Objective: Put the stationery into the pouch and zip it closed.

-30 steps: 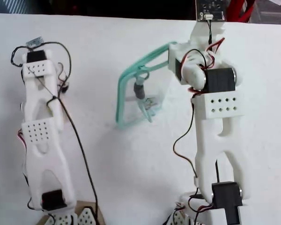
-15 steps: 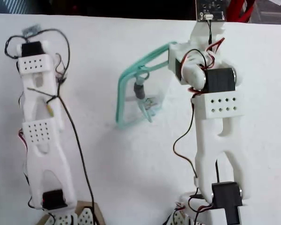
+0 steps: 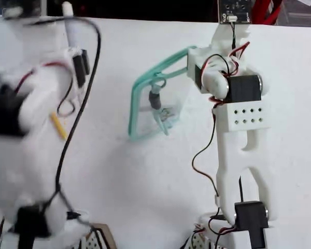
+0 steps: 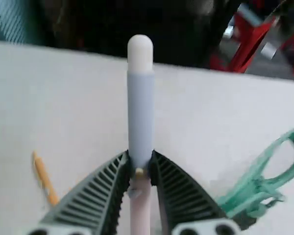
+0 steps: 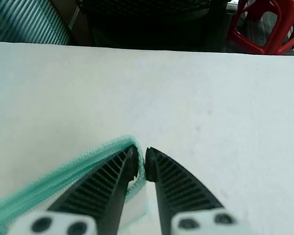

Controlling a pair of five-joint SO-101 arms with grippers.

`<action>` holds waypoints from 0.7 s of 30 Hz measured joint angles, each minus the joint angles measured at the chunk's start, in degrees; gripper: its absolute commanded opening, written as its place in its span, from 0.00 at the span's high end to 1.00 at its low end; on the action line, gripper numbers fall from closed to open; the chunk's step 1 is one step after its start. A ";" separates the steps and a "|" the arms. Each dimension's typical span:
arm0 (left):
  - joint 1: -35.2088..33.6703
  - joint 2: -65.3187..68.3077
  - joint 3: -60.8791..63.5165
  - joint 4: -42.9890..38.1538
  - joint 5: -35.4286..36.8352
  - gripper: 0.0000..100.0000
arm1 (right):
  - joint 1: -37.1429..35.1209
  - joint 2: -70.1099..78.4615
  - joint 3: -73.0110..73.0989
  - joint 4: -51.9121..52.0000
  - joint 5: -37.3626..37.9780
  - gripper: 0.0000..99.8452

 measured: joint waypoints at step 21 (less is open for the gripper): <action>22.51 -19.96 47.03 -64.79 0.00 0.98 | 0.00 0.00 0.00 0.00 0.00 0.98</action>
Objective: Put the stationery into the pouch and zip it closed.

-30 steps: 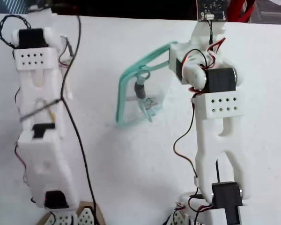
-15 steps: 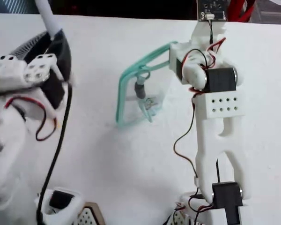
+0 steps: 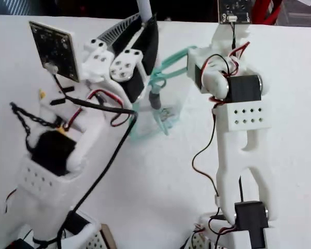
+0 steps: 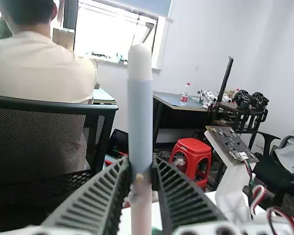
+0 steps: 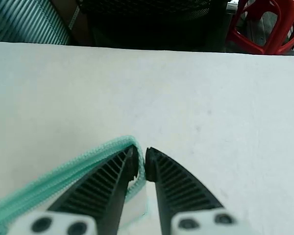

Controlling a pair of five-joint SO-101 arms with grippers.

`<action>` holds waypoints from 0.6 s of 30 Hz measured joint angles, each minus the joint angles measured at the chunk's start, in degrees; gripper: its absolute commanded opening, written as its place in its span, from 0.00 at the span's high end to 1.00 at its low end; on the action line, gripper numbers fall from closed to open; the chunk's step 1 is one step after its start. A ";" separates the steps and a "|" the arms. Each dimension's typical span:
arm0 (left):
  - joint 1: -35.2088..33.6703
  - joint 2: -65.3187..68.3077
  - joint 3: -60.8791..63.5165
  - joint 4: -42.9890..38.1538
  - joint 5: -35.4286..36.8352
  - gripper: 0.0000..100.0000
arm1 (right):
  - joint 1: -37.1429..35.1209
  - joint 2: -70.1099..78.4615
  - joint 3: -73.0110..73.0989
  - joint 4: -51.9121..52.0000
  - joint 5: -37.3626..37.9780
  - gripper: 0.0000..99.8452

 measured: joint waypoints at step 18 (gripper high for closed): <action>5.89 6.15 8.26 -4.92 -0.09 0.98 | 2.64 0.09 0.09 -0.70 0.18 0.98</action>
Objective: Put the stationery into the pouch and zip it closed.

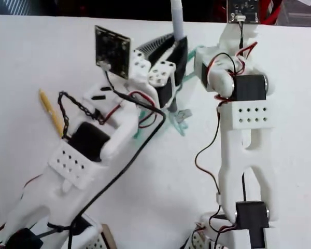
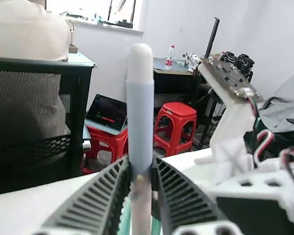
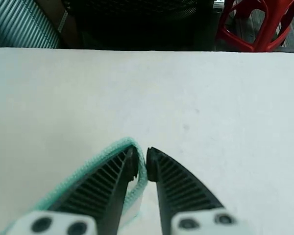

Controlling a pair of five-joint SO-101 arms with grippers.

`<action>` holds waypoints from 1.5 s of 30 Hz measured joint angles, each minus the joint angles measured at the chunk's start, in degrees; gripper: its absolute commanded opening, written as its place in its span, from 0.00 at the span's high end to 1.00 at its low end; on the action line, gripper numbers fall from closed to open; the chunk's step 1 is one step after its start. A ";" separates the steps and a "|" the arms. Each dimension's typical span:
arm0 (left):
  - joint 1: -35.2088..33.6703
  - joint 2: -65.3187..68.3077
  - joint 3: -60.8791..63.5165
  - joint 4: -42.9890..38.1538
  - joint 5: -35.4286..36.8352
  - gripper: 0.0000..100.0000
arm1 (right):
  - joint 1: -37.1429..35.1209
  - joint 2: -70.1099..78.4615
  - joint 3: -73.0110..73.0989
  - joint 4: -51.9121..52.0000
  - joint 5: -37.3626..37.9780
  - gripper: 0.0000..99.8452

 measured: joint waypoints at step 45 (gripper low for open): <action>-53.10 -0.62 -6.24 46.86 -13.01 0.80 | 0.00 0.00 0.00 0.00 -0.09 0.98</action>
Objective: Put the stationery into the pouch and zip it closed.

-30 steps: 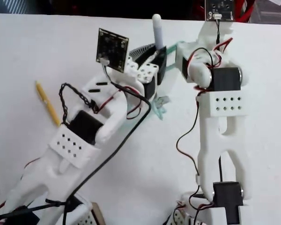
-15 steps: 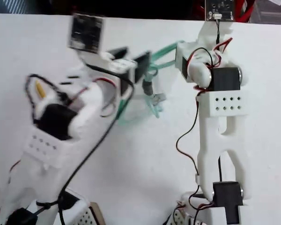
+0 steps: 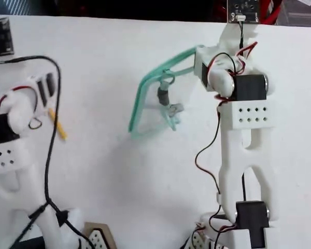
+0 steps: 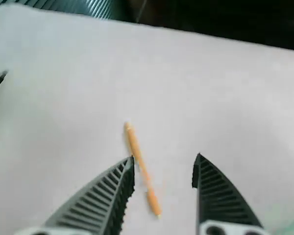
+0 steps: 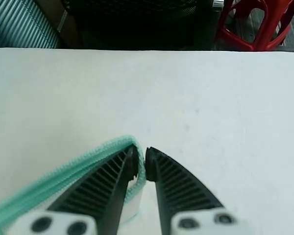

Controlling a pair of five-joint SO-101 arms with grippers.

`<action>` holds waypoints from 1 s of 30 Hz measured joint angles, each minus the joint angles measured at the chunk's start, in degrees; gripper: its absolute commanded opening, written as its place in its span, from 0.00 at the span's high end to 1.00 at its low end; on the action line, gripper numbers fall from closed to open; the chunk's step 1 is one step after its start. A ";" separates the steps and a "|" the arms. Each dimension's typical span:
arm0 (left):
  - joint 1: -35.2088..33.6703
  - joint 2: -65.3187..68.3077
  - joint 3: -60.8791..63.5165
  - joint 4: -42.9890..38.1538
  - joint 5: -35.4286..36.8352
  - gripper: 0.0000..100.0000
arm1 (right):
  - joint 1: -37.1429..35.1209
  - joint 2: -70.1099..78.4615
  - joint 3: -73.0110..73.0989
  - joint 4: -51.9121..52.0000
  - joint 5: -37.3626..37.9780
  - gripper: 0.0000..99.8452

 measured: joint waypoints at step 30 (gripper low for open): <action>-10.29 19.96 14.95 -8.09 -1.32 0.80 | 0.00 0.00 0.00 0.00 0.00 0.98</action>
